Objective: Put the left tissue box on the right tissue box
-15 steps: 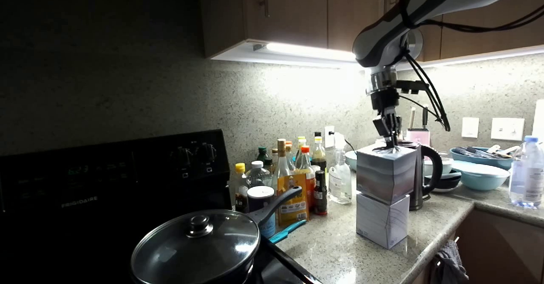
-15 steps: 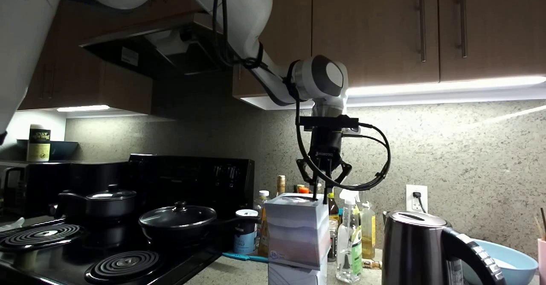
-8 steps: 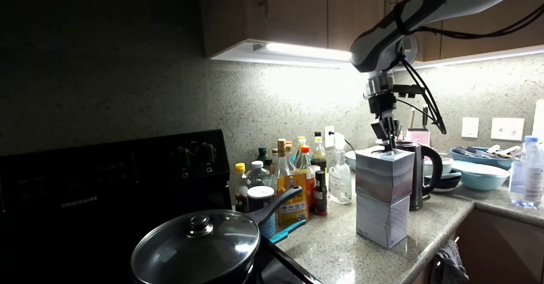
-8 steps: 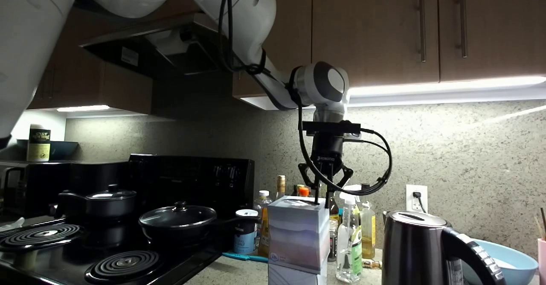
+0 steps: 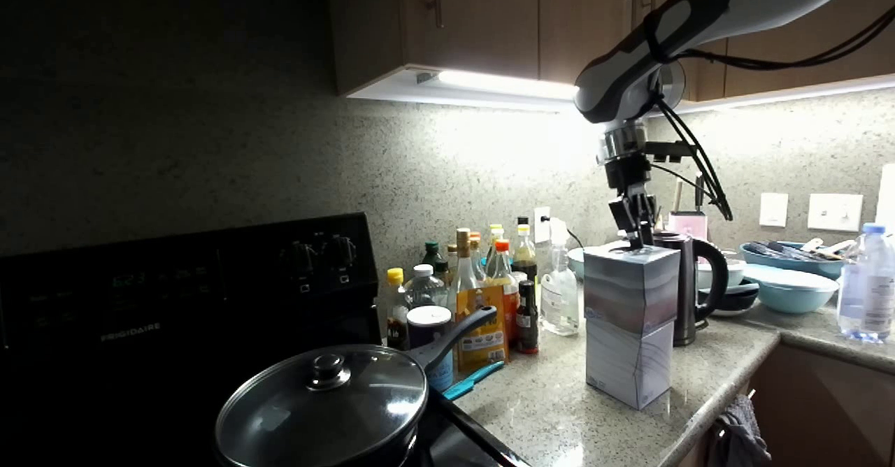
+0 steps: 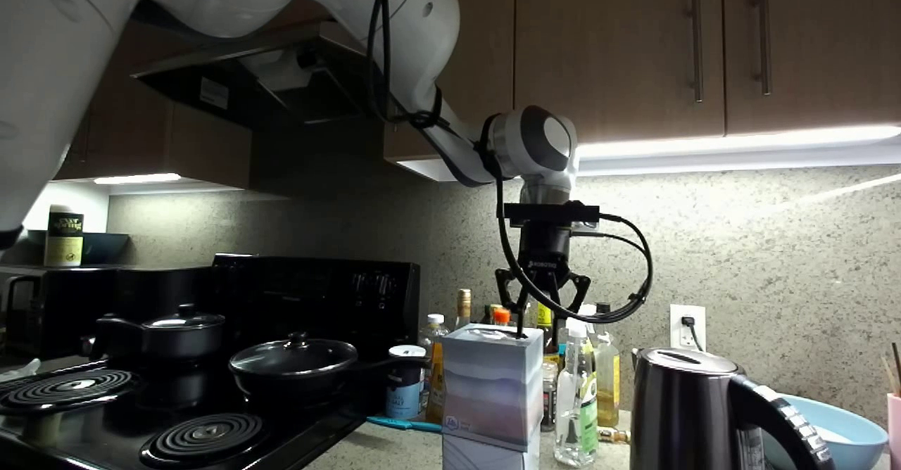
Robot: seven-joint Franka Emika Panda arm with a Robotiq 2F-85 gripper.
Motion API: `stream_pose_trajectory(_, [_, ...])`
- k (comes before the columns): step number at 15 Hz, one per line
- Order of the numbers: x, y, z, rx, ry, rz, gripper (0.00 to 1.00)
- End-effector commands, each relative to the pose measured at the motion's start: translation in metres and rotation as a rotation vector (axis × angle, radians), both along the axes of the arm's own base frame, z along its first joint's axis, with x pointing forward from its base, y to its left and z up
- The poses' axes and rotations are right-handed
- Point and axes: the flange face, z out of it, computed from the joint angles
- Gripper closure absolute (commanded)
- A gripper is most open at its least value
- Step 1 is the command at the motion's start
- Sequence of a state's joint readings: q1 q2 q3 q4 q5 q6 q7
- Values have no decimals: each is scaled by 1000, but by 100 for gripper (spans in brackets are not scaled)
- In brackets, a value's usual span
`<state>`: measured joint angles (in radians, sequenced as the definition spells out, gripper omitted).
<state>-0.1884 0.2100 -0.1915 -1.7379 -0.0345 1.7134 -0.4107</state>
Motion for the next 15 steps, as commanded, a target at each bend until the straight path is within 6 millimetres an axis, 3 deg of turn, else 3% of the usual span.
stream_pose_trajectory(1, [1,-5,3,-23,17,14,23])
stream_pose_trajectory(4, [0,-5,6,-33,9,12,3])
stream_pose_trajectory(10, [-1,-5,11,-36,-11,1,0])
stream_pose_trajectory(15, [-10,8,41,24,-104,-148,0])
